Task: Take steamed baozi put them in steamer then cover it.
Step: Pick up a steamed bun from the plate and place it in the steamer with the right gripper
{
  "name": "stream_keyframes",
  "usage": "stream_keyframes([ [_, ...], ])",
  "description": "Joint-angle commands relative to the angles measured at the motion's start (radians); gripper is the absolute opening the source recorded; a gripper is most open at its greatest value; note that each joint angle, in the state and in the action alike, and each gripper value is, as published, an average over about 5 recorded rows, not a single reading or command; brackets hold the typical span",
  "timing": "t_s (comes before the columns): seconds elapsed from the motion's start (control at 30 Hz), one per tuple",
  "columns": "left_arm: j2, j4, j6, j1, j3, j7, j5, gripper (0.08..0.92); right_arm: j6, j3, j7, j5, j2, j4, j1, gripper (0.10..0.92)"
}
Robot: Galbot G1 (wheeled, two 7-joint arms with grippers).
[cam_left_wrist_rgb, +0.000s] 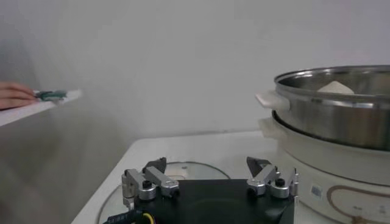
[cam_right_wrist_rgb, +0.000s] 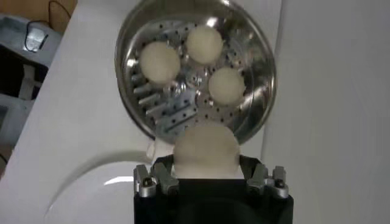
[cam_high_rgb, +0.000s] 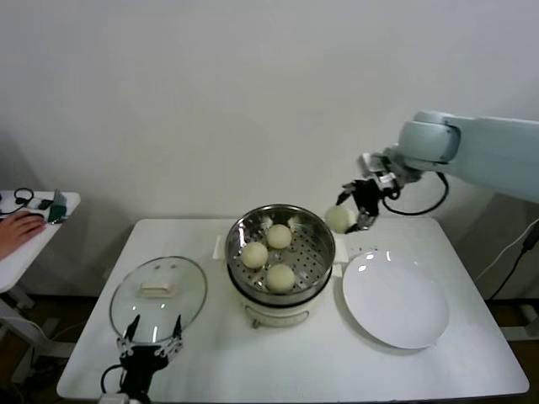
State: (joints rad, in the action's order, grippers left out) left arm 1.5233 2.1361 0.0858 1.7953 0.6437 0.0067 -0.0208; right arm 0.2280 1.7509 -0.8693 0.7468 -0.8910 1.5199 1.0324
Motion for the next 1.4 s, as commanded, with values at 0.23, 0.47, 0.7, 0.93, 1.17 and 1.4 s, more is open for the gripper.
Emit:
stream_keyframes([
  [0.23,-0.002,-0.012,0.004,-0.002,0.014,0.001,-0.01,0.823,0.034,0.004,0.039,-0.049,-0.26,-0.14,-0.202,0.721],
  [0.47,-0.003,-0.024,0.001,-0.006,0.022,0.0,-0.016,0.823,0.03,-0.004,0.042,-0.116,-0.254,-0.19,-0.275,0.721],
  [0.7,-0.002,-0.032,-0.004,-0.008,0.021,-0.002,-0.017,0.823,0.031,-0.026,0.056,-0.14,-0.25,-0.211,-0.322,0.721],
  [0.93,-0.002,-0.028,-0.003,-0.007,0.023,-0.002,-0.018,0.823,0.031,-0.041,0.054,-0.148,-0.256,-0.218,-0.341,0.722],
  [1.17,-0.001,-0.019,-0.001,-0.005,0.025,-0.002,-0.018,0.823,0.031,-0.066,0.075,-0.153,-0.253,-0.218,-0.348,0.741],
  [1.4,0.0,-0.009,0.003,-0.008,0.025,0.0,-0.012,0.823,-0.007,-0.072,0.022,-0.095,-0.232,-0.21,-0.261,0.815],
])
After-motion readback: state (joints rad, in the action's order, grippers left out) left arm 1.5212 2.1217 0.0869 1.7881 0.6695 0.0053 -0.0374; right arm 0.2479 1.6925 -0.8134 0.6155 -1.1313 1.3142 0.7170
